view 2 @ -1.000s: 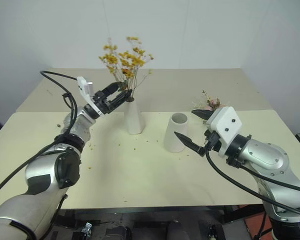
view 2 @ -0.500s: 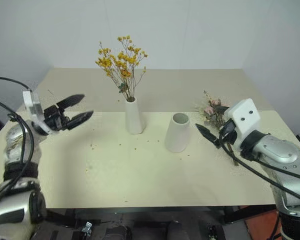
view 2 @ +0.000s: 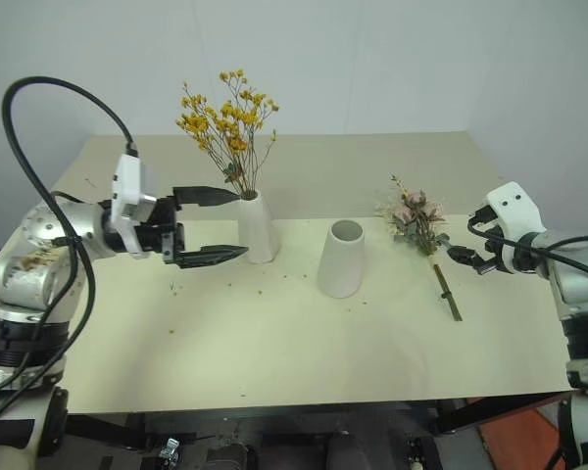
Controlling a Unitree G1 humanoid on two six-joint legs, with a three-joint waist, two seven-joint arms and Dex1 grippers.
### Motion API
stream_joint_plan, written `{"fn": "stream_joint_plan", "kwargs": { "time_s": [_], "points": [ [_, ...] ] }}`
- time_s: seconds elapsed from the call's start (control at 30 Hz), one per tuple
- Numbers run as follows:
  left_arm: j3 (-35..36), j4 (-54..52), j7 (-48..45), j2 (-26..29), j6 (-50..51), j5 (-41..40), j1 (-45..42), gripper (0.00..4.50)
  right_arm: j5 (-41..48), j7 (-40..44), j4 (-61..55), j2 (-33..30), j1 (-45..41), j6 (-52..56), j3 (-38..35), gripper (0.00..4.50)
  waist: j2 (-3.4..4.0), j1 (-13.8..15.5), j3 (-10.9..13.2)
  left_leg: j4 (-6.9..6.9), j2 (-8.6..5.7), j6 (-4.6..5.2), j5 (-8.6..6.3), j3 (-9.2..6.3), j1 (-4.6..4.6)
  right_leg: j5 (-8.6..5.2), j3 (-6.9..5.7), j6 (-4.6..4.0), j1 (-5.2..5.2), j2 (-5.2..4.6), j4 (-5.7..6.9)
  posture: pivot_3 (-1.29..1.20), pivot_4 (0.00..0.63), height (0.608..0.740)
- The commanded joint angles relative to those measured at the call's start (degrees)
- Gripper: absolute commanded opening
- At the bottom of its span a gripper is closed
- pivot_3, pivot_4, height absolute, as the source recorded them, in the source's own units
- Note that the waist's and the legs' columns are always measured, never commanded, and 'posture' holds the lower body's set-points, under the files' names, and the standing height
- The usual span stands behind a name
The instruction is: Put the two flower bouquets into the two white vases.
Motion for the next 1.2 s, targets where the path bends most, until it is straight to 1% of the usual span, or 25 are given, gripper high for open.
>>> {"fn": "stream_joint_plan", "kwargs": {
  "time_s": [0.03, 0.17, 0.27, 0.4, 0.53, 0.57, 0.6, 0.67, 0.7, 0.73, 0.77, 0.83, 0.97, 1.2],
  "points": [
    [-0.7, -2.5, 1.9, -0.1, 0.3, -0.3, 0.7, 4.48, -3.8, 4.0, 7.6, 1.7, -6.1, -1.6, 3.5, 4.5, 0.0, -0.3, 0.0, -0.01, 0.0, 0.0, 0.0, 0.01, 0.02, 0.0, 0.01, 0.0, 0.0, 0.01, 0.01, 0.0, 0.15, 0.74],
    [-2.1, -3.3, 3.5, -0.9, 0.4, 0.1, 1.7, 4.48, -7.3, 7.8, 14.6, 4.6, -12.3, -2.4, 7.0, 4.5, 0.01, -0.1, 0.0, 0.0, -0.01, 0.0, 0.0, 0.01, 0.03, 0.0, 0.02, 0.01, 0.02, 0.0, 0.01, 0.0, 0.15, 0.74],
    [-2.8, -3.3, 4.9, -1.6, 0.0, 0.4, 2.0, 4.48, -8.6, 9.7, 18.4, 6.6, -15.5, -3.2, 7.8, 4.5, 0.02, 0.0, 0.0, 0.0, -0.02, 0.0, 0.0, 0.0, -0.03, 0.0, 0.0, 0.0, -0.03, -0.01, 0.01, 0.0, 0.15, 0.74],
    [-3.3, -3.1, 5.4, -1.8, -0.6, 0.6, 2.7, 4.48, -11.5, 9.4, 25.3, 9.7, -18.5, -4.8, 8.8, 4.5, 0.02, 0.0, 0.0, 0.0, -0.02, 0.0, 0.0, -0.02, -0.03, 0.01, -0.02, 0.0, -0.01, -0.02, 0.0, 0.0, 0.15, 0.74],
    [-2.8, -1.3, 5.4, -1.2, -2.2, 1.5, 3.2, 4.48, -12.5, 8.4, 30.8, 11.7, -20.8, -5.3, 7.9, 4.5, 0.03, 0.1, 0.0, 0.0, -0.04, 0.0, 0.0, -0.02, -0.03, 0.01, -0.02, -0.01, -0.01, -0.02, 0.01, 0.0, 0.15, 0.74],
    [-2.6, -0.5, 5.5, -1.0, -2.6, 1.9, 3.1, 4.5, -12.6, 8.7, 31.5, 11.9, -21.1, -5.6, 7.7, 4.11, 0.03, 0.1, 0.0, 0.0, -0.04, -0.01, 0.0, -0.02, -0.04, 0.01, -0.02, -0.01, -0.02, -0.02, 0.01, 0.0, 0.15, 0.74],
    [-2.3, 0.4, 5.7, -0.9, -2.8, 2.1, 2.9, 4.5, -12.9, 8.8, 32.1, 12.1, -21.3, -5.8, 7.7, 3.93, 0.04, 0.1, 0.0, 0.0, -0.05, -0.01, 0.0, -0.03, -0.05, 0.02, -0.02, -0.01, -0.03, -0.03, 0.01, 0.0, 0.15, 0.74],
    [-2.1, 1.8, 5.6, -0.6, -3.6, 2.6, 2.7, 4.5, -12.9, 8.2, 33.7, 12.6, -21.7, -6.2, 7.2, 3.31, 0.05, 0.0, 0.0, 0.0, -0.05, 0.0, 0.0, -0.02, -0.04, 0.02, -0.01, -0.02, -0.03, -0.03, 0.03, 0.0, 0.15, 0.74],
    [-2.1, 2.4, 5.2, -0.4, -4.3, 2.8, 2.6, 4.5, -13.0, 8.2, 34.7, 12.9, -21.8, -6.5, 7.1, 2.96, 0.05, -0.1, 0.0, 0.0, -0.05, 0.0, 0.0, -0.02, -0.03, 0.02, -0.01, -0.02, -0.03, -0.02, 0.03, 0.0, 0.15, 0.74],
    [-2.2, 2.7, 4.9, -0.4, -4.7, 3.0, 2.6, 4.5, -12.9, 7.9, 35.5, 13.2, -21.9, -7.2, 6.7, 2.51, 0.05, -0.1, 0.0, 0.0, -0.04, 0.0, 0.0, -0.02, -0.01, 0.02, -0.01, -0.02, -0.03, -0.01, 0.04, 0.0, 0.15, 0.74],
    [-2.4, 3.0, 4.9, -0.5, -4.9, 3.1, 2.4, 4.5, -12.7, 7.3, 36.3, 13.5, -22.1, -7.6, 6.1, 2.22, 0.05, -0.1, 0.0, 0.0, -0.03, 0.0, 0.0, -0.02, 0.0, 0.02, -0.01, -0.02, -0.02, 0.0, 0.04, 0.0, 0.15, 0.74],
    [-2.6, 3.3, 4.9, -0.8, -5.1, 3.2, 2.1, 4.5, -13.1, 6.6, 37.3, 14.0, -22.6, -8.4, 5.8, 1.45, 0.05, -0.1, 0.0, 0.0, -0.03, 0.0, 0.0, -0.02, 0.0, 0.02, -0.01, -0.02, -0.02, 0.0, 0.04, 0.0, 0.15, 0.74],
    [-3.3, 4.0, 5.2, -1.5, -5.8, 3.5, 1.7, 4.5, -14.2, 7.3, 39.1, 14.9, -23.6, -9.5, 6.2, 0.05, 0.05, -0.1, 0.0, 0.0, -0.04, 0.0, 0.0, -0.02, 0.0, 0.02, -0.01, -0.02, -0.02, -0.01, 0.06, 0.0, 0.15, 0.74],
    [-2.7, 4.0, 5.2, -1.8, -5.9, 3.5, 1.7, 4.5, -15.7, 5.7, 41.1, 14.8, -23.9, -10.9, 5.6, 0.02, 0.05, -0.1, 0.0, 0.0, -0.04, -0.01, 0.0, -0.03, 0.0, 0.02, -0.01, -0.02, 0.0, -0.02, 0.06, 0.0, 0.15, 0.74]
  ]
}}
